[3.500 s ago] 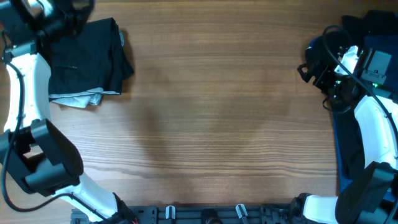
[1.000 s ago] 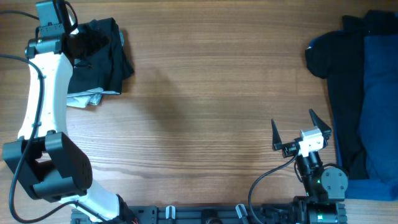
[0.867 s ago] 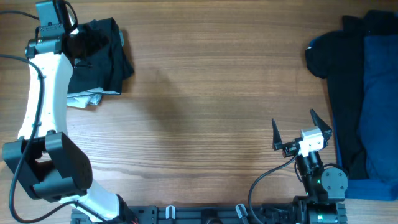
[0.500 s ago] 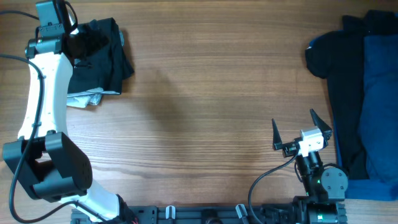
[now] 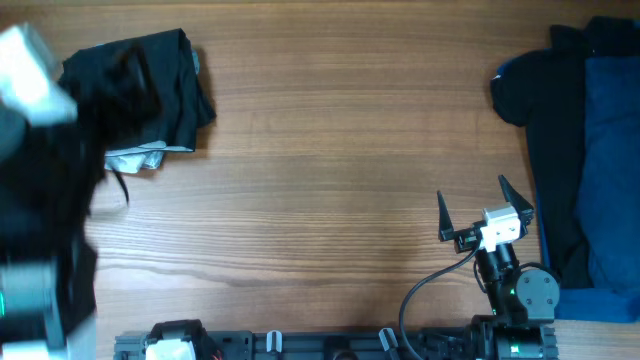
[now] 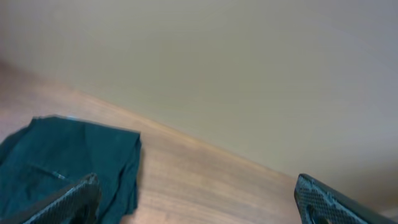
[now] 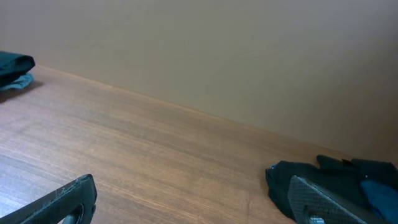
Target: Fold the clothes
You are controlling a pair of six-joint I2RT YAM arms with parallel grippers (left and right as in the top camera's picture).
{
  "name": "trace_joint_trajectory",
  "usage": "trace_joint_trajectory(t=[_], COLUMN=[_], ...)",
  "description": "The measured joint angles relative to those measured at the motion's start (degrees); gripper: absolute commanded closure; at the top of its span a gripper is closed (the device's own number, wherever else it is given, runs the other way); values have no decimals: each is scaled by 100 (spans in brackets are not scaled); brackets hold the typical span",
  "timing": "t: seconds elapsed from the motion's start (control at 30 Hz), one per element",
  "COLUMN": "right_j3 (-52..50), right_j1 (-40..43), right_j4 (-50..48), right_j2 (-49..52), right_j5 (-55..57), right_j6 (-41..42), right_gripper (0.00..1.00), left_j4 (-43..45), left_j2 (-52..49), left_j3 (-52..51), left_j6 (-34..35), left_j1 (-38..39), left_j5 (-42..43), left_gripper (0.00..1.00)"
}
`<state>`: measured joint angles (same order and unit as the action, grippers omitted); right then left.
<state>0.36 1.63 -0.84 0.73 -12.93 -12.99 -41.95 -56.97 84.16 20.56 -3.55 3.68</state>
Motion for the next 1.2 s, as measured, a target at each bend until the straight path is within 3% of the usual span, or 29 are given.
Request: trace_joint_trajectory(t=[0.13,0.3,0.47,0.63,0.73,1.2], right_j3=[0,0,0,0,0,0], right_j1=[0,0,0,0,0,0], right_j4=[2,2,0,0,2,2], right_j2=[-4,-7,-7,-7,-7,-7], right_j5=[15,17,17,17,17,20], right_j6=[-7,-20,-20,-20,-20,-20], right_gripper=[0,0,0,0,0,0], left_j4=[-7,68,1416,3112,3698,3919], left_j2=[1943,3220,4323,4933,5163,5604], left_j3=[-1963,-4494,-6253,-7134,-7547,-8338], left_j6=[-15,-15,173,251,267,264], left_j1=[105,120,120,120,120,382], left_j5=[-85,-238,-238,-236,-236,-385], left_gripper=[0,0,0,0,0,0])
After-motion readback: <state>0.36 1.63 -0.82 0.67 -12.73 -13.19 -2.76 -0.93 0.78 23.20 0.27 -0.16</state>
